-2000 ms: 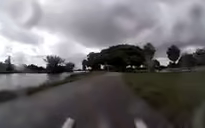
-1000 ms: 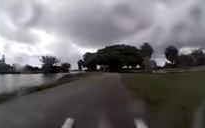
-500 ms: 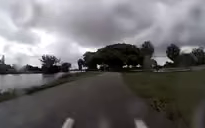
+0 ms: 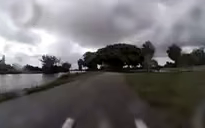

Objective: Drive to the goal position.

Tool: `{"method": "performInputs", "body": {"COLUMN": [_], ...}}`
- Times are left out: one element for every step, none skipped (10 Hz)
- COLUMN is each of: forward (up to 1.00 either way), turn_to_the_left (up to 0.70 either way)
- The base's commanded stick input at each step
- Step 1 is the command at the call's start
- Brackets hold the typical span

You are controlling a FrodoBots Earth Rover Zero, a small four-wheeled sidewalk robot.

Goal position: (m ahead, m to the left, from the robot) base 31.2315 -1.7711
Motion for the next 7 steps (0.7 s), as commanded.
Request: {"method": "performInputs", "body": {"forward": [1.00,1.00,1.00,1.00,1.00,1.00,1.00], "turn_to_the_left": [0.00,0.00,0.00,-0.10,-0.22,-0.35,-0.40]}}
